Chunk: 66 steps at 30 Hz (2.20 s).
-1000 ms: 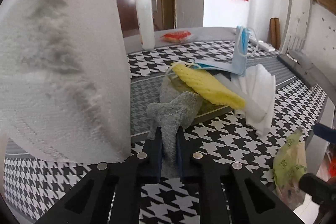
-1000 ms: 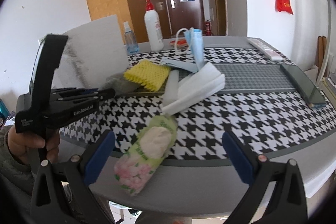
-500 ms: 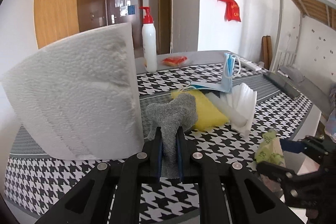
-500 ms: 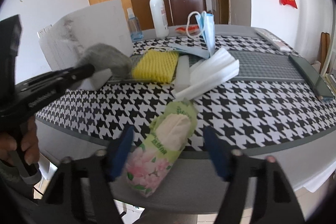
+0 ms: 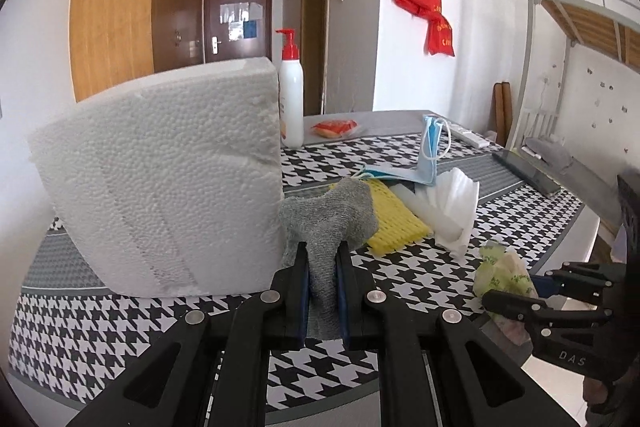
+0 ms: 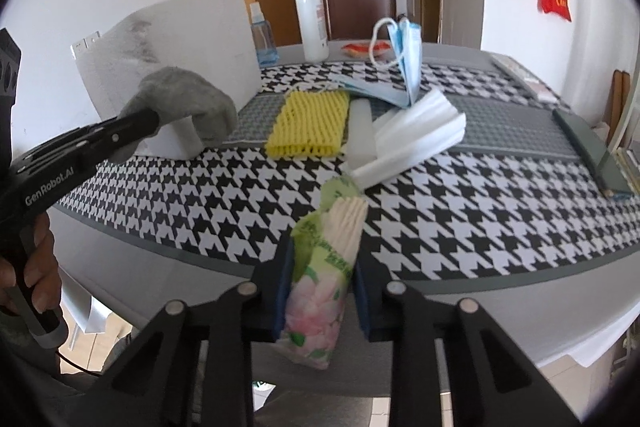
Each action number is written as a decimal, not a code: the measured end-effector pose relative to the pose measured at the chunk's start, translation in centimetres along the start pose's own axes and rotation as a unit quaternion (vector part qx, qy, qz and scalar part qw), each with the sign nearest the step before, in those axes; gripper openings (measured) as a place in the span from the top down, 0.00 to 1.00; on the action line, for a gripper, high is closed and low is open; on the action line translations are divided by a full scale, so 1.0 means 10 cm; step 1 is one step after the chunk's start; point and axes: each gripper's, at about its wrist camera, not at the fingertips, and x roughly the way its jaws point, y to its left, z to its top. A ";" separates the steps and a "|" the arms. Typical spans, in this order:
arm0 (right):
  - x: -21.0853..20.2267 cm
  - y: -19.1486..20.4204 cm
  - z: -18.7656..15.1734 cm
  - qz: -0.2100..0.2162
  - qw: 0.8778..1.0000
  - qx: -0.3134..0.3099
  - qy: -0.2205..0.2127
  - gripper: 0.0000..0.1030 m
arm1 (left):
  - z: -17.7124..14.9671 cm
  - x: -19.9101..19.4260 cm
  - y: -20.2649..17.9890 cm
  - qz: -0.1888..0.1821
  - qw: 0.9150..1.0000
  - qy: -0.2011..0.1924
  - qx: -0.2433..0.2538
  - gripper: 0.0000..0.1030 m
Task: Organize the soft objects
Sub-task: 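Lift the grey sock with the left gripper while the right gripper grasps the floral tissue pack, then carry the sock over the foam box and release it inside with the left gripper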
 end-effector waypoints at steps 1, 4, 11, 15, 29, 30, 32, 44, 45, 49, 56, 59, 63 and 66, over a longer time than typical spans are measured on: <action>-0.03 0.02 0.01 0.000 1.000 -0.002 -0.005 0.69 | 0.01 -0.04 0.00 0.000 1.000 -0.004 0.002 0.88; -0.13 0.08 0.06 -0.003 1.000 -0.011 -0.019 0.69 | 0.03 -0.14 0.02 0.000 1.000 -0.015 0.007 0.88; -0.31 0.12 0.19 -0.008 0.999 -0.016 -0.048 0.69 | 0.11 -0.31 0.06 -0.006 0.999 -0.034 0.011 0.88; -0.39 0.13 0.26 -0.013 0.998 -0.023 -0.065 0.69 | 0.18 -0.39 0.04 -0.007 0.999 -0.045 0.015 0.88; -0.68 0.15 0.58 -0.008 0.991 -0.031 -0.128 0.69 | 0.47 -0.59 -0.07 -0.032 0.998 -0.060 0.018 0.88; -0.69 0.14 0.60 -0.009 0.991 -0.031 -0.131 0.69 | 0.51 -0.62 -0.09 -0.036 0.997 -0.065 0.023 0.88; -0.69 0.13 0.63 -0.010 0.990 -0.029 -0.134 0.69 | 0.56 -0.65 -0.14 -0.036 0.996 -0.077 0.031 0.88; -0.86 0.12 0.82 0.002 0.985 -0.022 -0.174 0.69 | 0.87 -0.75 -0.16 0.002 0.991 -0.129 0.038 0.88; -0.85 0.13 0.83 0.004 0.984 -0.024 -0.174 0.69 | 0.89 -0.76 -0.15 0.004 0.991 -0.130 0.037 0.88; -0.84 0.16 0.88 0.014 0.983 -0.031 -0.179 0.69 | 0.95 -0.77 -0.10 0.013 0.990 -0.139 0.033 0.88; -0.79 0.25 0.99 0.037 0.981 -0.042 -0.185 0.69 | 1.01 -0.72 0.07 0.042 0.990 -0.136 0.016 0.88; -0.77 0.30 1.03 0.047 0.980 -0.049 -0.186 0.69 | 1.02 -0.71 0.14 0.051 0.989 -0.136 0.009 0.88; -0.71 0.40 1.09 0.061 0.979 -0.059 -0.184 0.69 | 1.03 -0.70 0.23 0.064 0.989 -0.134 -0.001 0.88; -0.66 0.46 1.13 0.071 0.979 -0.066 -0.181 0.69 | 1.05 -0.67 0.27 0.072 0.989 -0.130 -0.006 0.88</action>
